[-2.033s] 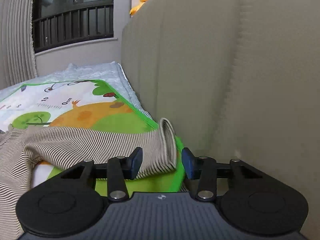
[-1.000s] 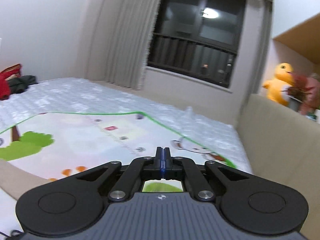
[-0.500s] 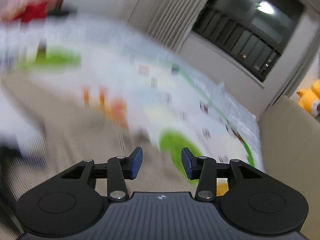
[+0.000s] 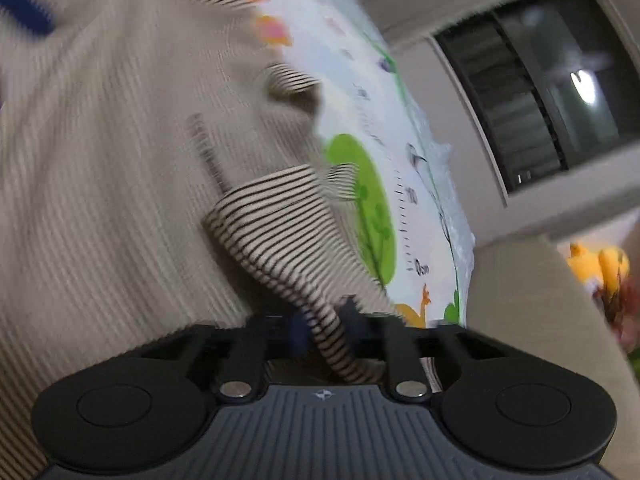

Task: Fold clothes
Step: 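Lift the cuff with the right gripper and fold the sleeve across the shirt body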

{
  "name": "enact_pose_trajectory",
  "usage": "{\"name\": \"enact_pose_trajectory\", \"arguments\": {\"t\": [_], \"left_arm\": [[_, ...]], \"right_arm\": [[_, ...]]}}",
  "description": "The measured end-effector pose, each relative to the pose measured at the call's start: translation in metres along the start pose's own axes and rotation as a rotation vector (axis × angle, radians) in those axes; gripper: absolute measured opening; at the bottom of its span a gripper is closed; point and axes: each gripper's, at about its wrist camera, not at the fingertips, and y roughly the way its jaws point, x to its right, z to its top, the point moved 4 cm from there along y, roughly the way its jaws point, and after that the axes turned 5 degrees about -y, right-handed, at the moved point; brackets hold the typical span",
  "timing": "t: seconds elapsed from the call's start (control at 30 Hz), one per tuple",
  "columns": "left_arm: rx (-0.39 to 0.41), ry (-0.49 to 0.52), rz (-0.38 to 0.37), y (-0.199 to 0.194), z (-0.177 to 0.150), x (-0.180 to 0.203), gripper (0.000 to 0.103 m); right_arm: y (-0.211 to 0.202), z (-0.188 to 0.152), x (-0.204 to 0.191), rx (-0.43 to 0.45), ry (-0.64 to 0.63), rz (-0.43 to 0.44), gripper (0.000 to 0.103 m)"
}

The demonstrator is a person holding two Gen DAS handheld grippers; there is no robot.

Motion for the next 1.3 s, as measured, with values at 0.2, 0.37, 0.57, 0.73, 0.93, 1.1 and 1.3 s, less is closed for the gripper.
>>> {"name": "enact_pose_trajectory", "arguments": {"t": [0.2, 0.37, 0.57, 0.73, 0.93, 1.1, 1.3], "left_arm": [[0.002, -0.002, -0.002, 0.000, 0.000, 0.000, 0.103], [0.003, -0.004, -0.003, 0.001, 0.000, 0.000, 0.103], [0.006, -0.012, -0.009, 0.001, 0.001, -0.001, 0.103], [0.007, -0.014, -0.012, 0.001, 0.001, -0.001, 0.103], [0.007, -0.018, -0.014, 0.001, 0.001, -0.002, 0.103], [0.007, -0.019, -0.017, 0.000, 0.000, -0.002, 0.103], [0.006, -0.019, -0.018, 0.000, 0.000, -0.002, 0.103]], "right_arm": [[-0.052, 0.024, 0.131, 0.143, 0.547, -0.016, 0.009], [-0.095, 0.052, 0.175, 0.288, 0.755, 0.059, 0.008], [-0.091, 0.066, 0.144, 0.268, 0.729, 0.121, 0.009], [-0.065, 0.069, 0.124, 0.227, 0.709, 0.134, 0.009], [-0.050, 0.082, 0.098, 0.216, 0.695, 0.146, 0.014], [-0.040, 0.084, 0.053, 0.187, 0.640, 0.296, 0.057], [-0.045, 0.061, 0.042, 0.200, 0.628, 0.337, 0.058]]}}
